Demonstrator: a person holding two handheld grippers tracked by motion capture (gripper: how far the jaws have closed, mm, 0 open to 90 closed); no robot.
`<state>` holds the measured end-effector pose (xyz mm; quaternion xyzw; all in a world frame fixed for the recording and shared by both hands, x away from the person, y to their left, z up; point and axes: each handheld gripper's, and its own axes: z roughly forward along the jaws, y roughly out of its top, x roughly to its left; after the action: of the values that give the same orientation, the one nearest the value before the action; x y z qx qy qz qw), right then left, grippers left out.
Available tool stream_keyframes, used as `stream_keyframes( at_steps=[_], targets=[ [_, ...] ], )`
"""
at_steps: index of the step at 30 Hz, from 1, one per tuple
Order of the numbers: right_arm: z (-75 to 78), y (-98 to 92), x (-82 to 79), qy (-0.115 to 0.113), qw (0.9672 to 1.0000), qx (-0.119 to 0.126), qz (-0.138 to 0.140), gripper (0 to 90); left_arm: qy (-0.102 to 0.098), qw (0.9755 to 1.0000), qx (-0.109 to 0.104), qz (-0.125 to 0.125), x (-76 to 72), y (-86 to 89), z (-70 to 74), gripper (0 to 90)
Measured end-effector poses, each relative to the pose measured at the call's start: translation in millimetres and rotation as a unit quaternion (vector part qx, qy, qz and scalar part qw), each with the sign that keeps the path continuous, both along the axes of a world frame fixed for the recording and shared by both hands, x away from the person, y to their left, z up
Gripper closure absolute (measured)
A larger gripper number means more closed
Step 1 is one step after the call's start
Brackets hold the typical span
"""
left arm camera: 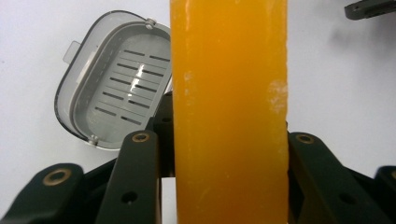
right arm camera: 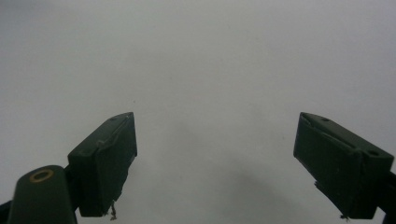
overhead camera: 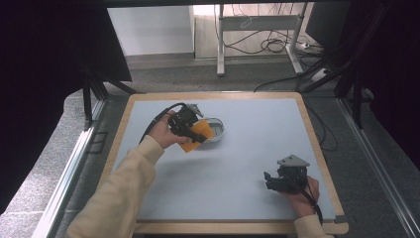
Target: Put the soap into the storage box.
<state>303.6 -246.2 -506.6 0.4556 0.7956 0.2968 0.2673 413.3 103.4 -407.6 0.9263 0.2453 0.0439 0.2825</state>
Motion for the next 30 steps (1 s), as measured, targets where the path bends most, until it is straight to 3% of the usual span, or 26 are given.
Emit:
stream_keyframes(
  at_steps=[8,21,27,30],
  targets=[
    [-0.6,1.0,-0.3,0.003,1.0000,-0.004,0.001,13.8,-0.005,0.9997,0.018,-0.014,9.0,-5.6,0.7,61.9],
    [-1.4,-0.2,0.6,0.007,1.0000,-0.004,-0.004,13.8,-0.014,0.9994,0.026,-0.020,22.5,-12.4,5.6,61.9],
    [-1.5,-1.1,1.0,0.007,0.9999,-0.004,-0.007,13.8,-0.032,0.9988,0.033,-0.019,27.8,-13.8,7.1,61.9],
    [-1.5,-2.3,1.1,0.008,0.9999,-0.004,-0.008,13.9,-0.031,0.9987,0.034,-0.023,32.3,-13.1,6.6,61.9]
  ],
)
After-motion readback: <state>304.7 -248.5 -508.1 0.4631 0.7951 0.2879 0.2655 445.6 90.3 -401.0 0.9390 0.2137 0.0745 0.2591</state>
